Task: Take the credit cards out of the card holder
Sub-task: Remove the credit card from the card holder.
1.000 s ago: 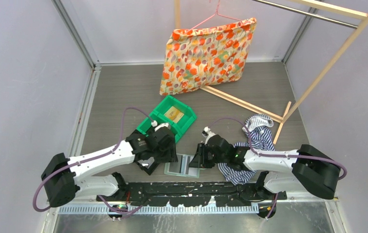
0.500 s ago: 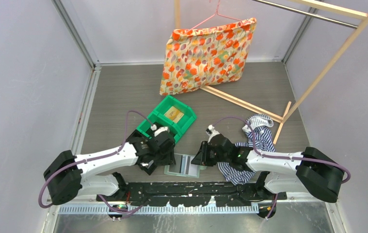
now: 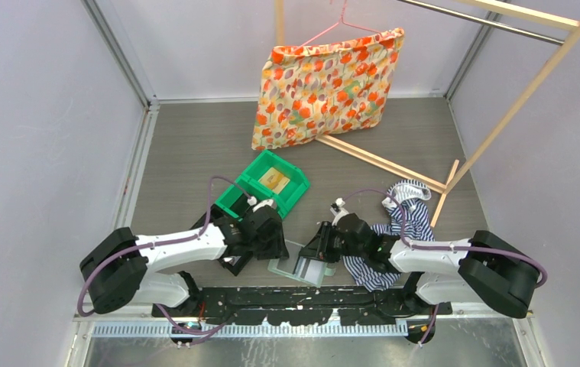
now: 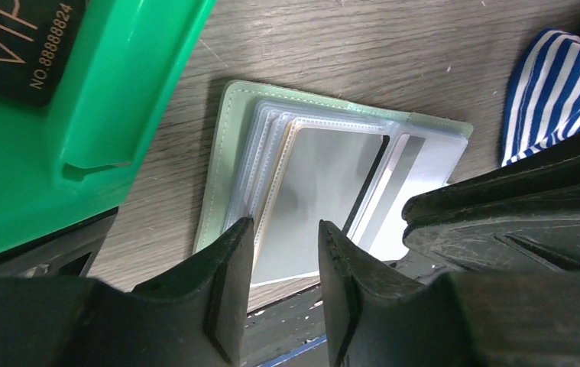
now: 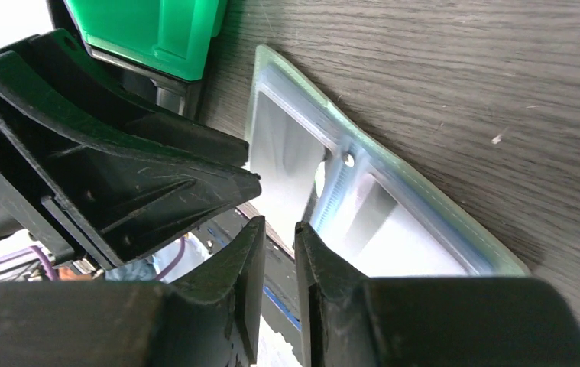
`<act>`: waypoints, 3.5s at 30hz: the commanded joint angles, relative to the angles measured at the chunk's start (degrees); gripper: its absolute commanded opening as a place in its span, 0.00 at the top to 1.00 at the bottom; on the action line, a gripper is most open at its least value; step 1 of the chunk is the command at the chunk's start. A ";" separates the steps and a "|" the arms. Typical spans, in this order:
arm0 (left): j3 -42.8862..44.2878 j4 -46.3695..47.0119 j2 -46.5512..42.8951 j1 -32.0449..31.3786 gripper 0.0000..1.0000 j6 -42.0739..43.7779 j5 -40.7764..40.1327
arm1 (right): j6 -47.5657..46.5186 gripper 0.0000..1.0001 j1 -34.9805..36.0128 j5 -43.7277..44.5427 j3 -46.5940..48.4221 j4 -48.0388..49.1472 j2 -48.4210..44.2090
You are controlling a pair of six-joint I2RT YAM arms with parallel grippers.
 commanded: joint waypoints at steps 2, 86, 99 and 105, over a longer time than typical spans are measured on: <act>-1.84 4.14 1.25 -0.20 0.64 -1.09 2.72 | 3.00 0.72 -0.30 -0.22 -0.78 6.15 0.89; -10.44 3.07 3.55 -10.83 0.99 -19.05 -2.76 | 0.93 0.99 -3.32 6.12 -13.60 -5.43 -21.43; -8.95 -4.55 -8.57 -12.68 1.00 -20.17 -8.67 | -16.22 0.99 -18.15 -22.38 3.38 4.84 11.20; -4.47 -8.32 -12.91 -12.45 0.91 -16.51 -14.27 | -18.89 0.93 -18.18 -24.98 8.47 0.80 15.41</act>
